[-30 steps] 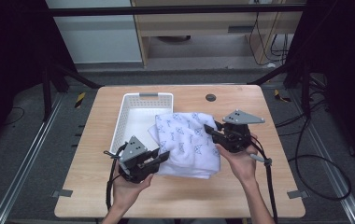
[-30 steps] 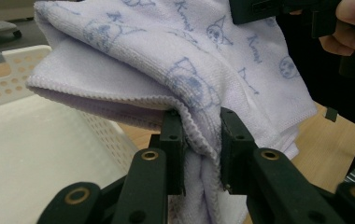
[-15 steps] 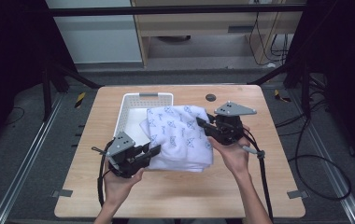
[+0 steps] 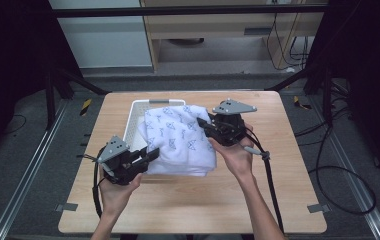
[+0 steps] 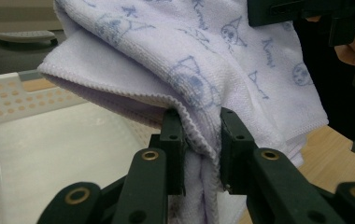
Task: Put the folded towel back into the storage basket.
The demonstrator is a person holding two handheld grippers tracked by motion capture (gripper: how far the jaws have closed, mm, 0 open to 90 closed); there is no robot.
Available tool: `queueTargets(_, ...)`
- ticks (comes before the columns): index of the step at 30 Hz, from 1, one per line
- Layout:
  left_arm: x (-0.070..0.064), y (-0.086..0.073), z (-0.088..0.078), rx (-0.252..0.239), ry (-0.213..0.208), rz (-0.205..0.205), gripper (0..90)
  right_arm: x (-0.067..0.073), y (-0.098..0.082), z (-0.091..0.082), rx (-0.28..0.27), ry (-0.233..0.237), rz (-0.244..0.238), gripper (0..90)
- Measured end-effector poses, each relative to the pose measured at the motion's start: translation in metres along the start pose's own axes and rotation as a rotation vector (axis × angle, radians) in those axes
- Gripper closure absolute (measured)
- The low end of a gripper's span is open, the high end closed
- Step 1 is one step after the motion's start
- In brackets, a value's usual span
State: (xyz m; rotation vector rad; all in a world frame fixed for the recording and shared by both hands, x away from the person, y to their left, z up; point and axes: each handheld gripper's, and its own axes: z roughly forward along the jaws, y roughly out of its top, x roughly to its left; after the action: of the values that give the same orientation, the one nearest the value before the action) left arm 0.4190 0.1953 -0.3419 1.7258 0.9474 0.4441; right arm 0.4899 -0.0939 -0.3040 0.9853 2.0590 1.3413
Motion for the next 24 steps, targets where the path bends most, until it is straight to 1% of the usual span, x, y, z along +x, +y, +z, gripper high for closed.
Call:
queueTargets(7, 0.009, 0.002, -0.006, -0.017, 0.029, -0.009, 73.6, 0.007, 0.01, 0.011, -0.014, 0.008, -0.01, 70.2)
queueTargets(13, 0.015, 0.004, -0.01, -0.027, 0.041, -0.021, 73.6, 0.008, 0.014, 0.018, -0.025, 0.026, 0.007, 70.3)
queueTargets(21, 0.025, 0.005, -0.014, -0.035, 0.071, -0.031, 73.7, 0.015, 0.022, 0.029, -0.027, 0.022, -0.015, 70.4)
queueTargets(24, 0.03, 0.006, -0.016, -0.04, 0.084, -0.039, 73.7, 0.018, 0.026, 0.034, -0.037, 0.026, -0.012, 70.4)
